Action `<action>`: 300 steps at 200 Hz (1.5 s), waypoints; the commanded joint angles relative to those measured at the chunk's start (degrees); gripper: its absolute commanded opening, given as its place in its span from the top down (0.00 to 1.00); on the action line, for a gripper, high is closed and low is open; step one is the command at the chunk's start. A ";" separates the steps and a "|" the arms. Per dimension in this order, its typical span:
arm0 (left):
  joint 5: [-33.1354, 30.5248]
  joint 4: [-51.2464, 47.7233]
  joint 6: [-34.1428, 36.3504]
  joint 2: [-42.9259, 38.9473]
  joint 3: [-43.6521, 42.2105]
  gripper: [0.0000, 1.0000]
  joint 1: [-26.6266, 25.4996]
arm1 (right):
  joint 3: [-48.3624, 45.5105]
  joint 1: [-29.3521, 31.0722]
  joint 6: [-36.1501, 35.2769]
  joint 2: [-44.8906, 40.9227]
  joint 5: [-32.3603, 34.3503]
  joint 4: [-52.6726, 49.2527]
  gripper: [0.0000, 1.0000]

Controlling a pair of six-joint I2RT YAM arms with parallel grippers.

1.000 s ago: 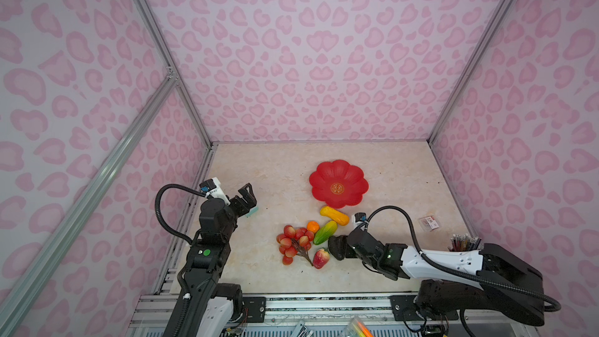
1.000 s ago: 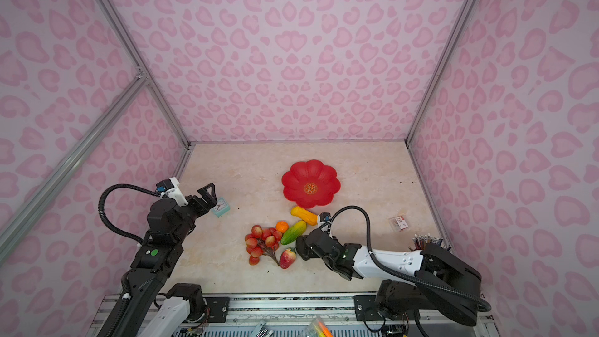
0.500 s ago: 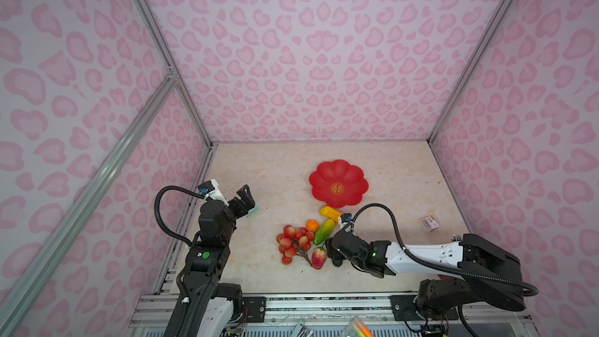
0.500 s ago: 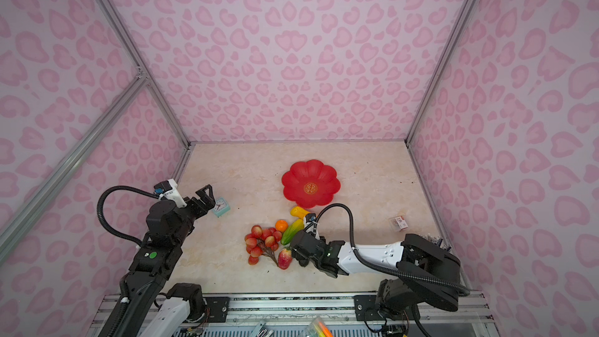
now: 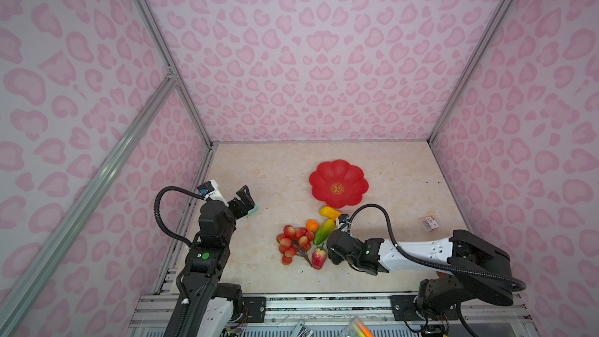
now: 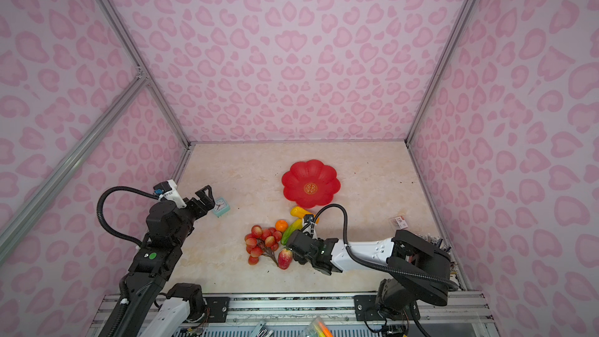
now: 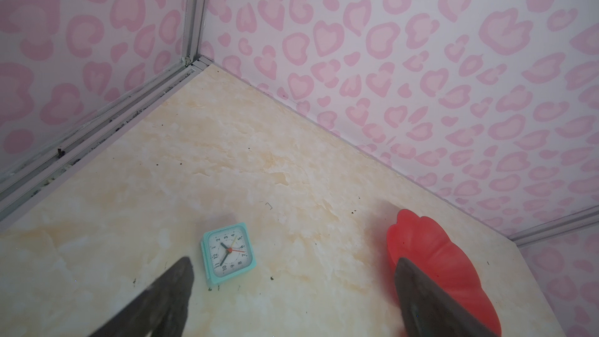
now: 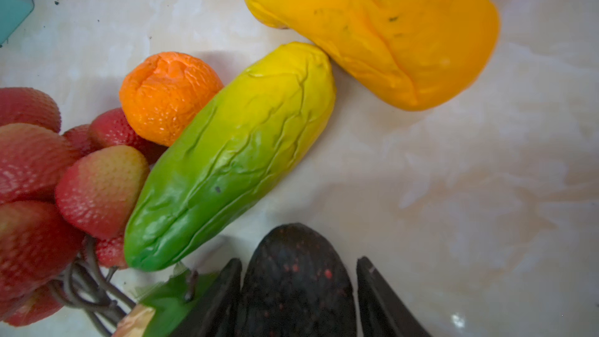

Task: Place and organize the fake fruits in the fruit bowl
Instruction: 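Carry the avocado with the right gripper into the red bowl and release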

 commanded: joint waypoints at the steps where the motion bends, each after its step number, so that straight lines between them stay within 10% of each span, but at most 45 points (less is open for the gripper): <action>1: -0.73 0.26 0.35 -0.26 0.03 0.03 0.11 | 0.51 0.27 0.41 1.26 -0.97 -1.77 0.49; 29: -0.79 0.01 0.42 -0.52 0.03 0.03 0.04 | 1.07 0.87 0.52 0.48 0.48 -3.04 0.65; 105: -0.70 0.36 0.18 -1.05 -0.65 0.03 -0.04 | 1.80 1.90 -0.38 -16.94 15.20 -13.41 0.66; 146: 0.03 0.67 -1.29 -1.53 -1.72 0.03 -0.06 | 7.13 -12.69 -15.24 -18.92 10.01 -9.02 0.66; 204: -0.93 -3.18 0.18 -5.22 -0.58 0.03 -0.01 | 19.42 -29.43 -25.78 -3.23 -1.39 -2.81 0.64; 300: 7.72 -10.57 4.11 -6.17 2.48 0.02 -0.02 | 38.75 -33.71 -27.32 27.49 -6.25 -1.97 0.63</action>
